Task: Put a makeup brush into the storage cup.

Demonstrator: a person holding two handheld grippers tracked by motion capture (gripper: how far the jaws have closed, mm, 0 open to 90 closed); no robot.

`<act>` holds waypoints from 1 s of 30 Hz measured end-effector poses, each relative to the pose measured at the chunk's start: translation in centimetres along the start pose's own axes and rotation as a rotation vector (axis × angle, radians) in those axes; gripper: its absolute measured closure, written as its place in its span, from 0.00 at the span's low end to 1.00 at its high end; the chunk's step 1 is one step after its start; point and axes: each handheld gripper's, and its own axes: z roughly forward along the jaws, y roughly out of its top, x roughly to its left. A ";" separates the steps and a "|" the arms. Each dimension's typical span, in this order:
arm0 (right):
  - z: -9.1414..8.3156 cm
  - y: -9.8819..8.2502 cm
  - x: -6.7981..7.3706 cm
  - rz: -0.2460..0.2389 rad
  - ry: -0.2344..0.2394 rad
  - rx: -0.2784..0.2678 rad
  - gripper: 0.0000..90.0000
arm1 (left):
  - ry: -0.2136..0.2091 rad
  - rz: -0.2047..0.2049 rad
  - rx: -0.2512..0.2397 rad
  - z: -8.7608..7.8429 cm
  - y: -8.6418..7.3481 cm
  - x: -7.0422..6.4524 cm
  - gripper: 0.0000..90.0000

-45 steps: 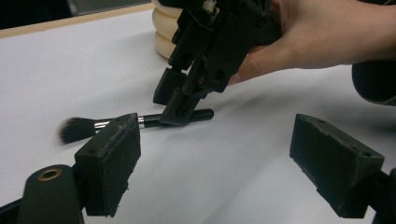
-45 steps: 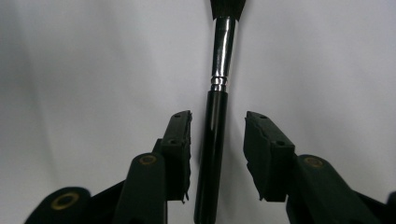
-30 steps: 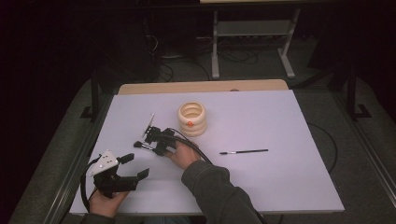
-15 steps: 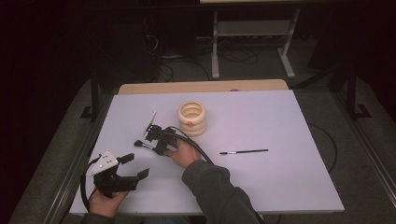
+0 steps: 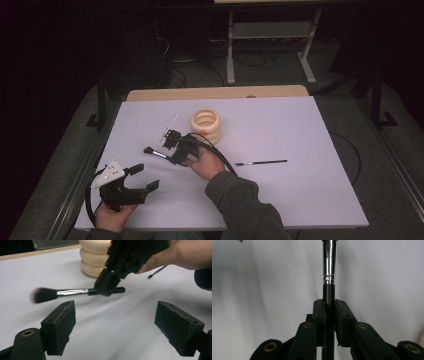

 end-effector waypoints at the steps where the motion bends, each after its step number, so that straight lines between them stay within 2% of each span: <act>1: -0.4 -0.3 0.0 -0.004 0.003 -0.013 0.88 | -0.006 -0.006 -0.006 0.0 0.1 0.0 0.18; 5: -2.1 -1.9 -0.2 -0.006 0.007 -0.058 0.88 | -0.039 -0.026 -0.030 0.2 0.3 -0.2 0.19; 6: -2.6 -2.3 -0.3 -0.006 0.006 -0.072 0.87 | -0.049 -0.020 -0.036 0.3 0.5 -0.3 0.20; 9: -4.0 -3.7 -0.6 0.010 0.023 -0.118 0.87 | -0.066 -0.001 -0.018 0.7 0.9 -0.6 0.21; 11: -4.9 -4.7 -0.6 0.000 0.030 -0.155 0.87 | -0.083 -0.010 -0.015 1.2 1.1 -0.8 0.22; 15: -6.9 -6.9 -0.4 -0.003 0.019 -0.191 0.87 | -0.138 -0.031 -0.003 2.2 1.6 -1.0 0.25; 21: -9.4 -9.1 0.3 -0.034 0.004 -0.262 0.87 | -0.208 -0.022 0.010 3.9 3.1 -1.7 0.30; 23: -10.2 -9.7 0.9 -0.033 0.006 -0.279 0.87 | -0.229 -0.035 0.016 4.5 3.7 -1.9 0.32; 26: -10.6 -10.3 1.5 -0.065 0.003 -0.294 0.87 | -0.256 -0.055 0.012 5.1 4.2 -2.1 0.36; 30: -10.8 -10.9 2.2 -0.109 0.010 -0.311 0.87 | -0.298 -0.114 0.005 5.7 4.4 -1.9 0.43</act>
